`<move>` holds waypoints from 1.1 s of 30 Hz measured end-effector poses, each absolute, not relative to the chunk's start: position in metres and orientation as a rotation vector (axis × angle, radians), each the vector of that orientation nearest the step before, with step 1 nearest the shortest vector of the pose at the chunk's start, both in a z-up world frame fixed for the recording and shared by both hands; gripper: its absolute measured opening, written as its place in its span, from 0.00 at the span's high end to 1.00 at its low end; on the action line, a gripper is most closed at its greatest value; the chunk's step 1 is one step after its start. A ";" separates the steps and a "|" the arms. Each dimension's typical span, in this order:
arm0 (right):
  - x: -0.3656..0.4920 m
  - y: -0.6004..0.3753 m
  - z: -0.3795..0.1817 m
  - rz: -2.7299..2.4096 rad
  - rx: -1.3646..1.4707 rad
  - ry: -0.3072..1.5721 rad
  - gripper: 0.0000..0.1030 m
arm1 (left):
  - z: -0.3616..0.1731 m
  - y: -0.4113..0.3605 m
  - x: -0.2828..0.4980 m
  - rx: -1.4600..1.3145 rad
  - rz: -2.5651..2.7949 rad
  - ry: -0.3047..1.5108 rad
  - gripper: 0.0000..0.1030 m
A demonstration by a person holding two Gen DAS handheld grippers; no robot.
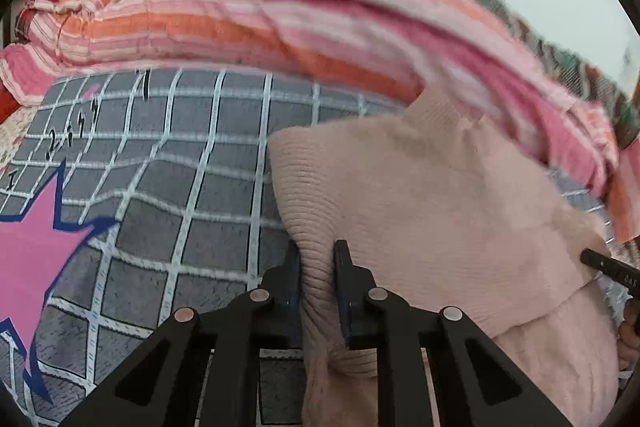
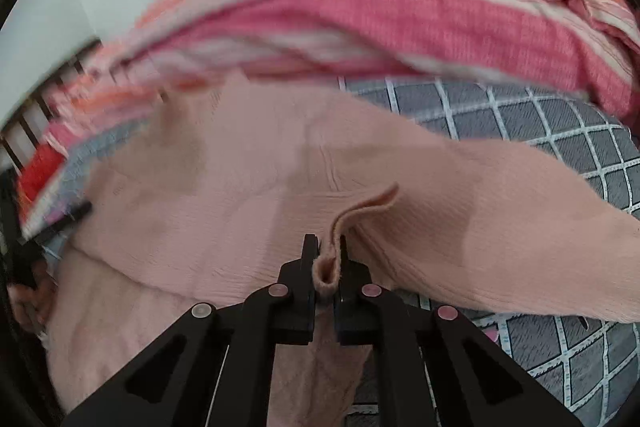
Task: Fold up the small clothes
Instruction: 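Fold the held sleeve across the sweater body with the left gripper, then release, then grasp the other sleeve cuff with the right gripper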
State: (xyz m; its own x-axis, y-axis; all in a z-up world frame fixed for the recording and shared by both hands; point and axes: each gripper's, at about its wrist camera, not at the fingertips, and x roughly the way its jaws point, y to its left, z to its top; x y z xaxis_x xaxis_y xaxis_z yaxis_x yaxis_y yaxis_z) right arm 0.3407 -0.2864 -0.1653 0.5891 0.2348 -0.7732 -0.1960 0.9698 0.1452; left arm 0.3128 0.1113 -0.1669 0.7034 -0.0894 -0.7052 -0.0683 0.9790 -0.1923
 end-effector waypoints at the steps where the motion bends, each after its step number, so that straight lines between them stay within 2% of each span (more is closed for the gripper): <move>1: 0.343 -0.286 -0.170 0.240 0.038 0.939 0.93 | -0.168 0.111 0.315 -0.210 -0.009 0.807 0.83; 3: 0.333 -0.290 -0.160 0.228 0.031 0.917 0.90 | -0.163 0.110 0.311 -0.193 0.006 0.802 0.78; 5: 0.319 -0.299 -0.146 0.203 0.025 0.878 0.78 | -0.159 0.106 0.300 -0.145 0.033 0.798 0.68; 7: 0.303 -0.321 -0.133 0.162 0.032 0.833 0.53 | -0.157 0.105 0.286 -0.098 0.062 0.793 0.48; 9: 0.289 -0.356 -0.126 0.094 0.035 0.805 0.42 | -0.157 0.110 0.270 -0.082 0.073 0.777 0.44; 12: 0.274 -0.420 -0.122 -0.051 0.090 0.809 0.40 | -0.158 0.122 0.256 -0.109 0.083 0.767 0.40; 16: 0.250 -0.489 -0.129 -0.156 0.218 0.813 0.25 | -0.173 0.135 0.257 -0.174 0.095 0.796 0.28; 22: 0.250 -0.528 -0.164 -0.180 0.317 0.871 0.25 | -0.176 0.130 0.264 -0.142 0.102 0.810 0.24; 30: 0.279 -0.561 -0.164 -0.180 0.450 0.864 0.24 | -0.179 0.128 0.268 -0.132 0.105 0.829 0.21; 32: 0.283 -0.568 -0.164 -0.194 0.479 0.848 0.29 | -0.180 0.129 0.269 -0.140 0.097 0.832 0.20; 33: 0.284 -0.571 -0.164 -0.207 0.481 0.842 0.39 | -0.180 0.129 0.269 -0.144 0.093 0.832 0.20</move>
